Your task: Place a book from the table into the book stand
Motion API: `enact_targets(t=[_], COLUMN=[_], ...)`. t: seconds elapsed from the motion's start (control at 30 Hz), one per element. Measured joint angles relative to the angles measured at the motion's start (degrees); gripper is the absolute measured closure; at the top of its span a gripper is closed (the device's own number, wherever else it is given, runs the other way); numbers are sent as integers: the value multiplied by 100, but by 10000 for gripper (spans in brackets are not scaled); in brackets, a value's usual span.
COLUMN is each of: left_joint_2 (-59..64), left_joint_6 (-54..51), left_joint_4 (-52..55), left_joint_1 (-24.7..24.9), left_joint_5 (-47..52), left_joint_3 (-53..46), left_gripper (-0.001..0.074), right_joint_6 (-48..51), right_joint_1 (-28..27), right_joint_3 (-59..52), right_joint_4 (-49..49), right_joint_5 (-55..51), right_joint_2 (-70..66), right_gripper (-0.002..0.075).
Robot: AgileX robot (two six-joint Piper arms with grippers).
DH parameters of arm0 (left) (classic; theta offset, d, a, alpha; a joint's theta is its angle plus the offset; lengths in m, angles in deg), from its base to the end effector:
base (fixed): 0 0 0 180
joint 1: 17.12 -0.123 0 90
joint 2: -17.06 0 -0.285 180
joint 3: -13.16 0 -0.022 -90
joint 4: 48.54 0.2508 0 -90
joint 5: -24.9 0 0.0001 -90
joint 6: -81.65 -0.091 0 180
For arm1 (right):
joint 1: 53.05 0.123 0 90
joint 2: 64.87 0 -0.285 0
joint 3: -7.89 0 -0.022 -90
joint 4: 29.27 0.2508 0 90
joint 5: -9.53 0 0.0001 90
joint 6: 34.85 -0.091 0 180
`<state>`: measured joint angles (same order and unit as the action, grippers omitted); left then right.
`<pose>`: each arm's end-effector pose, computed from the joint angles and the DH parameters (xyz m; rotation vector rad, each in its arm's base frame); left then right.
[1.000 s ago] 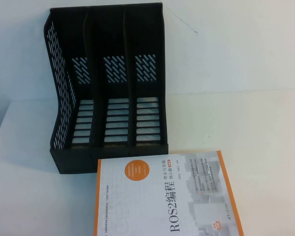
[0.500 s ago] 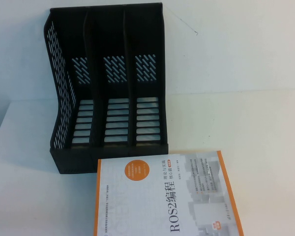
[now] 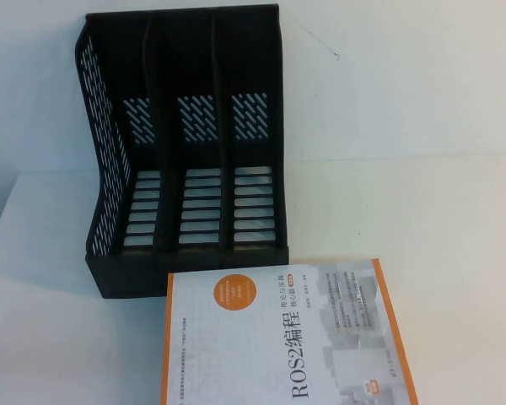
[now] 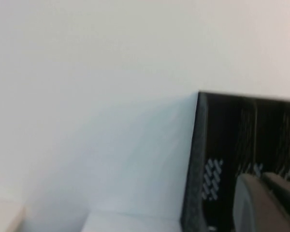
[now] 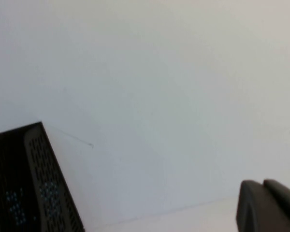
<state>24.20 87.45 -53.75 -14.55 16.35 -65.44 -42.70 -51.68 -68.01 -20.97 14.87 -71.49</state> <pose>0.0544 -0.0012 0.2190 -0.1101 1.3458 -0.1900 0.0515 0.0000 0.2303 0.1848 1.3396 0.2483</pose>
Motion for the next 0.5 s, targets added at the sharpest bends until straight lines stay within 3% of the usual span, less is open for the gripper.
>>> enact_targets(t=[0.1,0.37,0.5], left_joint_2=[0,392,765], left_joint_6=[311,414,257], left_joint_4=[-278,-262,-213], left_joint_1=[0,0,0], left_joint_5=[159,2321,2384], left_joint_3=[142,1728,1797], left_gripper=[738,738,738], right_joint_6=[172,737,1053], right_joint_1=[0,0,0], right_joint_3=[615,2648,3280], right_joint_4=[8,65,506], right_joint_5=[-999,-3579,-3860], right_joint_2=[-88,-1570,-2258], right_gripper=[726,726,726])
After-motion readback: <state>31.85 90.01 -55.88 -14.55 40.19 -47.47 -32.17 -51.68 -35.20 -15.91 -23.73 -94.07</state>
